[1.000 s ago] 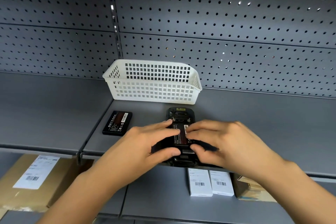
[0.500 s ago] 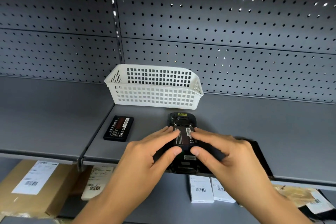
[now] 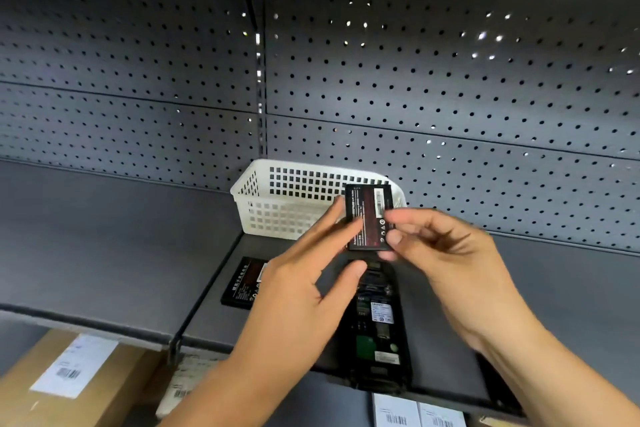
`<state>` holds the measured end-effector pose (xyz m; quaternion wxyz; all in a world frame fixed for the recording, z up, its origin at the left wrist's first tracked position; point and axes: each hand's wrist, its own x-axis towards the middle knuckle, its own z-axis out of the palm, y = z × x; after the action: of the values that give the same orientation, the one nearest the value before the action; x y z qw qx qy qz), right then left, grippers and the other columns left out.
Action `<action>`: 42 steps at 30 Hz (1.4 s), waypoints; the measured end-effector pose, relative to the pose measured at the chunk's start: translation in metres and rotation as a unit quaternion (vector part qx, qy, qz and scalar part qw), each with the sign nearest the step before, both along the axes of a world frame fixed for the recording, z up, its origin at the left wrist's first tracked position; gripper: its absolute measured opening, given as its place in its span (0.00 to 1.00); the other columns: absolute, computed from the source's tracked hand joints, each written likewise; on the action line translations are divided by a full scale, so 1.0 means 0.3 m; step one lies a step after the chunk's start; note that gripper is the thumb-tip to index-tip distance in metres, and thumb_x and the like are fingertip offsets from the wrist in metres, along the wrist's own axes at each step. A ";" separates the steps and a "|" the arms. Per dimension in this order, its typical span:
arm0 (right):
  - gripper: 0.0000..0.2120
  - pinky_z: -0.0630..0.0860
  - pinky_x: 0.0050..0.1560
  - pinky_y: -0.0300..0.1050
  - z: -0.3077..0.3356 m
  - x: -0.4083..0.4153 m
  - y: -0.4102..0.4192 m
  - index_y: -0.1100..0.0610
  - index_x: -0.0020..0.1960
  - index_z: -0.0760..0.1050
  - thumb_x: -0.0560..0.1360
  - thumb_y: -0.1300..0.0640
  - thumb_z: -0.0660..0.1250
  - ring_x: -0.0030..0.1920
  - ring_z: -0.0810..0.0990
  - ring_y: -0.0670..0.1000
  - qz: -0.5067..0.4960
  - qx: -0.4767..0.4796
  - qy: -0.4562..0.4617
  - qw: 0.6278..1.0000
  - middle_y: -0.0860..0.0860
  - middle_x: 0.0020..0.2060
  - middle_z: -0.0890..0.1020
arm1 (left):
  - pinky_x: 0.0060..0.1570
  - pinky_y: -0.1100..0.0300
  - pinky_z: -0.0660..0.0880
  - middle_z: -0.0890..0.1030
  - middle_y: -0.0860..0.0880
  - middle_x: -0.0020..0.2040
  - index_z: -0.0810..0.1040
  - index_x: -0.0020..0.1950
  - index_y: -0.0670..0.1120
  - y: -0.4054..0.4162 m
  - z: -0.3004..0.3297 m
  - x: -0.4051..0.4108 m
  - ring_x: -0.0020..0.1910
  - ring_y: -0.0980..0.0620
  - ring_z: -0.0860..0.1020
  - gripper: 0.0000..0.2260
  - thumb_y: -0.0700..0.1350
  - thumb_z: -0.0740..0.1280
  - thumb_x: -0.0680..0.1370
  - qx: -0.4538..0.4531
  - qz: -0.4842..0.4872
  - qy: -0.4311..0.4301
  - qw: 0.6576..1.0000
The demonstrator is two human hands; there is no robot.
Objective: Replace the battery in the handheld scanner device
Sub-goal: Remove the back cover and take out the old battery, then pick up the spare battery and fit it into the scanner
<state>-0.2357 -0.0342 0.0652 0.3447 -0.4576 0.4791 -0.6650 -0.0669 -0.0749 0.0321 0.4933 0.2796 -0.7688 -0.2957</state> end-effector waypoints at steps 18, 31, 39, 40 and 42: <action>0.08 0.82 0.53 0.49 0.015 -0.098 -0.590 0.56 0.47 0.84 0.70 0.66 0.72 0.53 0.83 0.54 0.083 0.311 0.405 0.855 0.52 0.62 0.76 | 0.66 0.61 0.71 0.77 0.55 0.67 0.82 0.62 0.48 -0.092 -0.193 0.291 0.67 0.56 0.75 0.16 0.50 0.68 0.75 -0.088 0.167 -0.073 0.979; 0.05 0.73 0.52 0.37 0.052 -0.064 -0.578 0.49 0.49 0.84 0.74 0.54 0.71 0.46 0.79 0.43 0.083 0.334 0.550 0.761 0.46 0.52 0.83 | 0.65 0.67 0.70 0.77 0.61 0.66 0.81 0.62 0.53 -0.084 -0.187 0.279 0.67 0.62 0.73 0.17 0.54 0.66 0.75 -0.048 0.156 -0.128 0.978; 0.07 0.84 0.39 0.40 0.247 -0.002 -0.403 0.60 0.50 0.82 0.77 0.64 0.66 0.36 0.85 0.49 0.050 0.148 0.301 0.941 0.57 0.44 0.87 | 0.38 0.71 0.76 0.75 0.67 0.66 0.79 0.63 0.60 -0.063 -0.112 0.339 0.26 0.57 0.77 0.17 0.58 0.67 0.75 0.042 0.145 -0.112 0.982; 0.07 0.84 0.38 0.40 0.257 0.031 -0.360 0.60 0.50 0.82 0.77 0.64 0.65 0.35 0.84 0.49 0.058 0.114 0.274 0.953 0.56 0.42 0.87 | 0.45 0.69 0.77 0.75 0.66 0.66 0.78 0.64 0.60 -0.066 -0.107 0.352 0.32 0.55 0.81 0.17 0.57 0.68 0.75 0.040 0.153 -0.123 0.980; 0.06 0.82 0.35 0.41 0.223 0.112 -0.271 0.58 0.49 0.82 0.77 0.62 0.66 0.34 0.84 0.47 0.096 0.096 0.281 0.950 0.54 0.41 0.88 | 0.61 0.70 0.71 0.76 0.64 0.67 0.78 0.66 0.57 -0.081 -0.107 0.378 0.56 0.60 0.81 0.19 0.55 0.70 0.75 0.032 0.168 -0.152 0.973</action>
<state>-0.2020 -0.1155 0.1321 0.3007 -0.6346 0.5718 -0.4241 0.0465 -0.0990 0.0000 0.4039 0.4623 -0.7670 -0.1869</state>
